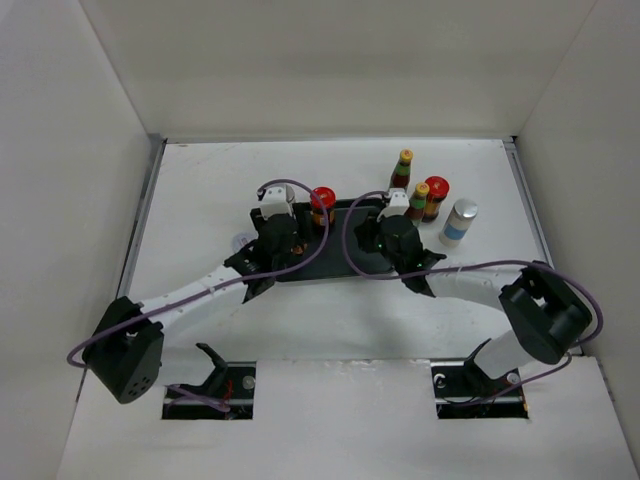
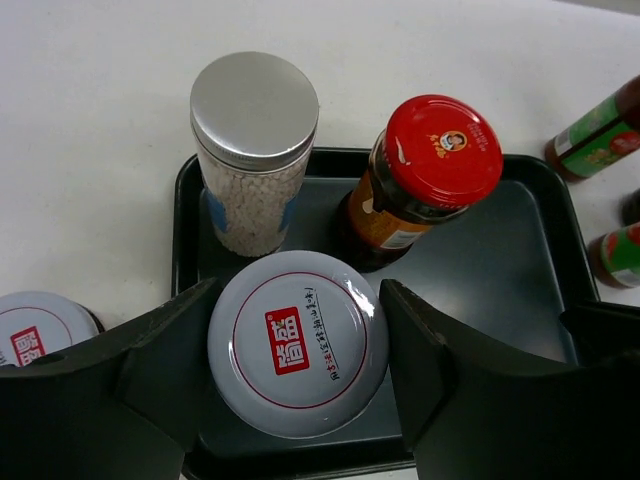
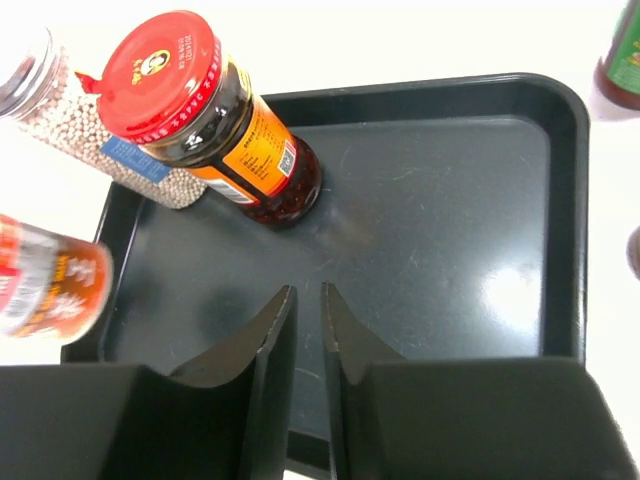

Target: Organize the condiment bottles

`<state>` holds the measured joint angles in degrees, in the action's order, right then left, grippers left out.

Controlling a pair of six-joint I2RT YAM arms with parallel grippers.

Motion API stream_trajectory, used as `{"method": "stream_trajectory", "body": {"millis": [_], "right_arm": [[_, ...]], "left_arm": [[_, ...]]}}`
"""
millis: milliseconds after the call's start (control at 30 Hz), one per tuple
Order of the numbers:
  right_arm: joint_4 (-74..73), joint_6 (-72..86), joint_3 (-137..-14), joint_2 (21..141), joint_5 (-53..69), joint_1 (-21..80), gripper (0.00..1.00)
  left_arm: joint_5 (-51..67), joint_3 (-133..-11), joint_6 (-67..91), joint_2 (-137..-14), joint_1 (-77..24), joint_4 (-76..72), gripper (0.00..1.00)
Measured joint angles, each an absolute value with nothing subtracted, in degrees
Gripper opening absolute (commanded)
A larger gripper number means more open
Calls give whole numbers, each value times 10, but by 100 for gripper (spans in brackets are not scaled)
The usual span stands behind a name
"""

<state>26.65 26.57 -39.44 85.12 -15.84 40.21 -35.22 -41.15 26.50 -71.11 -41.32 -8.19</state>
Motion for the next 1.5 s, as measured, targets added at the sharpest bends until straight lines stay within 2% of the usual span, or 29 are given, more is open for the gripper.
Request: {"method": "stream_trajectory", "body": {"millis": [100,400,500,633,767,933,1200,1267,1400,1500], "right_arm": [[266,276,-412,876,-158,402,28],[272,341,-489,1005,-145,402,25],[274,354,-518,1040,-142,402,25],[277,370,-547,1065,-138,402,25],[279,378,-571,1086,-135,402,25],[279,382,-600,1117,-127,402,26],[281,394,-634,1140,-105,405,27],[281,395,-633,1140,-104,405,30],[283,398,-600,1106,-104,405,53],[286,399,-547,1042,-107,405,60]], "left_arm": [[-349,-411,268,-746,-407,-103,40],[-344,-381,265,-821,-384,-150,44],[-348,-374,263,-823,-383,-160,53],[-374,-373,261,-826,-383,-179,76],[-394,-373,261,-826,-384,-208,84],[-402,-363,261,-796,-392,-217,85],[-425,-333,269,-644,-392,-200,84],[-437,-329,279,-618,-374,-178,84],[-441,-325,310,-591,-313,-103,85],[-426,-318,331,-579,-268,-52,85]]}}
